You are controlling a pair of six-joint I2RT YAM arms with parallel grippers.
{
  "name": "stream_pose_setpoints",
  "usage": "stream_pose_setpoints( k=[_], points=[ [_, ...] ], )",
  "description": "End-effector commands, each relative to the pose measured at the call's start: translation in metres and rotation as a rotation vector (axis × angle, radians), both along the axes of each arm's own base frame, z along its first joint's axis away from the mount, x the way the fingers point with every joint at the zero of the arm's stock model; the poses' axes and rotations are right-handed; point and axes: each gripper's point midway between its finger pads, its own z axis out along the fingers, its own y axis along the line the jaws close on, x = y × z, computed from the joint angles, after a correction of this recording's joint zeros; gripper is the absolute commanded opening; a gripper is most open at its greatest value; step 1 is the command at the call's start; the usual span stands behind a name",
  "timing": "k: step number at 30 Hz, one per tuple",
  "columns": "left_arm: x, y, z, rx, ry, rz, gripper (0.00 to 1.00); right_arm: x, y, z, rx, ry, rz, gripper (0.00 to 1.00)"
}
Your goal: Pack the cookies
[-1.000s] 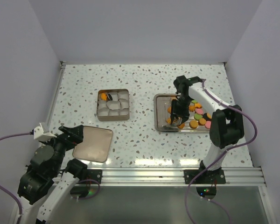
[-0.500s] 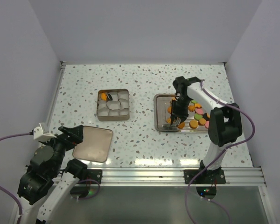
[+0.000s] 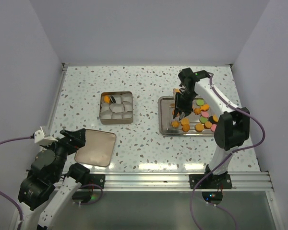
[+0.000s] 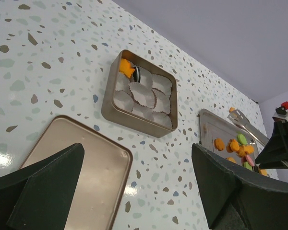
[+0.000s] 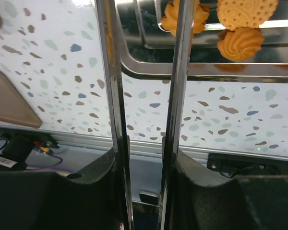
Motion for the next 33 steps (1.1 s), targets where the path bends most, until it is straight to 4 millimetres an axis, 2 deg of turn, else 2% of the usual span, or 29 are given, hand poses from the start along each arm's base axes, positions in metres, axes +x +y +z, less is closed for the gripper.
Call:
stream_pose_setpoints(
  k=[1,5,9,12,17,19,20,21,24,28,33],
  points=[
    [0.002,0.000,0.008,-0.019,-0.043,0.002,1.00,0.002,0.019,0.038,0.085,-0.056,0.022,0.22],
    [0.002,-0.001,0.009,-0.015,-0.045,-0.002,1.00,0.003,0.044,0.062,0.156,-0.092,0.052,0.22],
    [0.002,-0.001,0.009,-0.016,-0.046,-0.004,1.00,-0.001,0.085,0.082,0.238,-0.131,0.126,0.22],
    [0.002,-0.001,0.009,-0.015,-0.049,-0.006,1.00,-0.011,0.114,0.090,0.281,-0.133,0.180,0.22],
    [0.002,-0.002,0.009,-0.016,-0.050,-0.009,1.00,-0.014,0.148,0.093,0.337,-0.138,0.195,0.21],
    [0.002,-0.001,0.009,-0.017,-0.050,-0.007,1.00,-0.022,0.167,0.098,0.363,-0.138,0.230,0.21],
    [0.002,-0.001,0.009,-0.015,-0.052,-0.007,1.00,-0.023,0.175,0.090,0.354,-0.116,0.238,0.21],
    [0.002,-0.002,0.009,-0.019,-0.053,-0.008,1.00,-0.029,0.186,0.094,0.366,-0.126,0.270,0.21],
    [0.001,-0.001,0.010,-0.022,-0.058,-0.008,1.00,-0.037,0.208,0.082,0.358,-0.102,0.299,0.20],
    [0.000,0.001,0.011,-0.028,-0.064,0.000,1.00,-0.039,0.231,0.074,0.398,-0.083,0.291,0.21],
    [-0.001,0.002,0.011,-0.033,-0.067,0.004,1.00,-0.031,0.259,0.066,0.446,-0.063,0.290,0.20]
  ],
)
